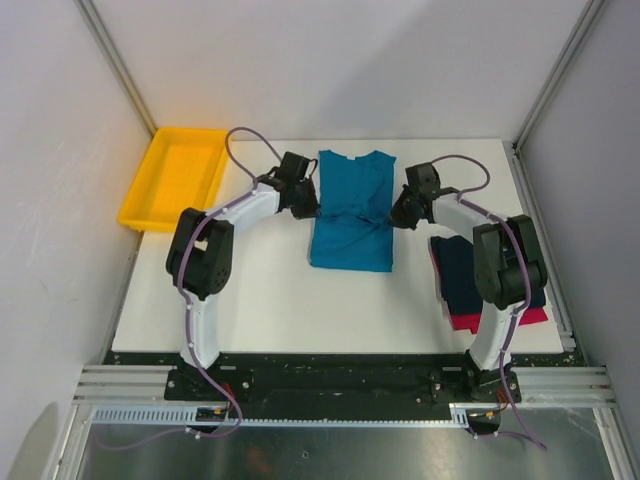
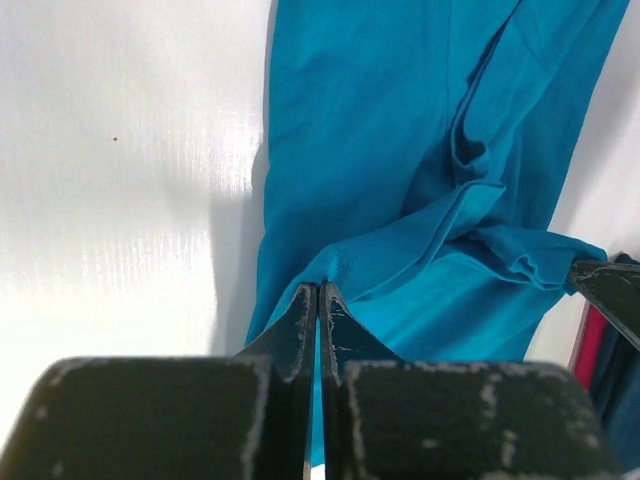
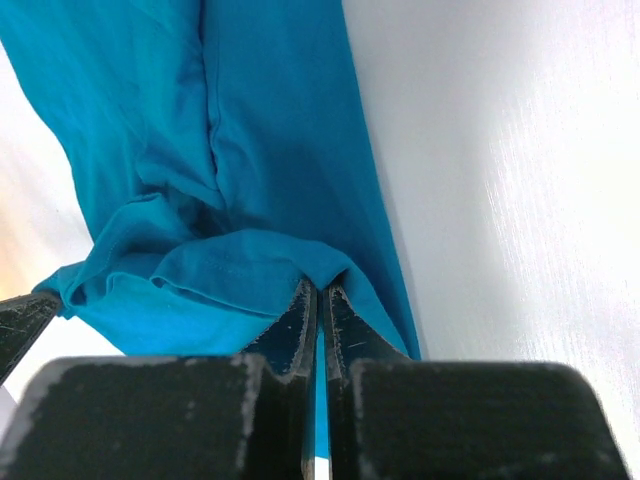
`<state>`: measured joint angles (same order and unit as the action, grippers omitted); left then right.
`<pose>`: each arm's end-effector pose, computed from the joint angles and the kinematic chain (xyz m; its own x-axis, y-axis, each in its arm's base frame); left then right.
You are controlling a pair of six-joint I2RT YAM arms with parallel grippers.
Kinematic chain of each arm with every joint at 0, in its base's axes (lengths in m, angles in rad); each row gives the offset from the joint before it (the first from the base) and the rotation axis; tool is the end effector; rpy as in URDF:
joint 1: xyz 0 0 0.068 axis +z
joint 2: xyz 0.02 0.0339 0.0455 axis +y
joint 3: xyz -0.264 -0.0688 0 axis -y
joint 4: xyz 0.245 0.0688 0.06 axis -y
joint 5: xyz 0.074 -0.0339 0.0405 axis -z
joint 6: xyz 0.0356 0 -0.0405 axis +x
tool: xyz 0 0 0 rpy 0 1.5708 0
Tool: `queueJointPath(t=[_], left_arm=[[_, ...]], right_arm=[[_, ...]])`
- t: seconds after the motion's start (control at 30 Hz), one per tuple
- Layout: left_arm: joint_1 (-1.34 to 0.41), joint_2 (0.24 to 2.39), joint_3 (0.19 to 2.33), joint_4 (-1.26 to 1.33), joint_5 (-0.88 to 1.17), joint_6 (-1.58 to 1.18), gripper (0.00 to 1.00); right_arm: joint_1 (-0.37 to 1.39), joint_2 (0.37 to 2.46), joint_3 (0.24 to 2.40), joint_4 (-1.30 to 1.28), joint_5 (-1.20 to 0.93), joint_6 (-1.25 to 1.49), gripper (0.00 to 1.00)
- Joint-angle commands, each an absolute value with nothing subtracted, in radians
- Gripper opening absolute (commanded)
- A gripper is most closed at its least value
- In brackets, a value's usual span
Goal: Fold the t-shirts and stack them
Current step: Fold the folded rectangular tshirt in 1/3 of the way
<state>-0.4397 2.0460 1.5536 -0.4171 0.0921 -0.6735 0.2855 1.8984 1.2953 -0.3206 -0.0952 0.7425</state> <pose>0.4078 -0.1955 0.1989 -0.8544 -0.2844 -0.4348 -0.0742 0.8950 -0.4398 0.3893 0.1178 0.1866 -0.7908 0.4694 -0.3929 0.2705 0.8438 0.4635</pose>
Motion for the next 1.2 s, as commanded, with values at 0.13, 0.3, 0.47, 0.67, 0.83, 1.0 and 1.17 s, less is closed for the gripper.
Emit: queueJointPath(t=[0.13,0.3,0.47,0.67,0.83,1.0,1.17], left_arm=[[-0.417,2.079,1.657,-0.397,0.128,-0.629,0.0],[-0.396,2.15,1.708,-0.398,0.151,-0.615,0.01],[-0.364,2.163,1.756,-0.398,0.165,-0.559,0.56],[-0.344,2.051,1.7,-0.397,0.155,-0.553,0.52],[-0.375,2.005,1.624,-0.39,0.185,-0.564,0.16],[-0.402,2.081,1.654,-0.375,0.256,-0.577,0.01],[-0.4,2.203,1.751,-0.363,0.298,-0.572,0.0]], right_arm=[[0.259,1.901,1.363,-0.268,-0.129,0.725,0.0],[0.236,1.967,1.413,-0.274,-0.16,0.714,0.09],[0.231,1.964,1.453,-0.317,-0.14,0.686,0.45],[0.273,1.917,1.488,-0.39,-0.05,0.62,0.47],[0.329,1.922,1.496,-0.386,-0.032,0.589,0.32],[0.361,2.008,1.58,-0.381,-0.066,0.558,0.25],[0.374,2.131,1.712,-0.404,-0.06,0.525,0.24]])
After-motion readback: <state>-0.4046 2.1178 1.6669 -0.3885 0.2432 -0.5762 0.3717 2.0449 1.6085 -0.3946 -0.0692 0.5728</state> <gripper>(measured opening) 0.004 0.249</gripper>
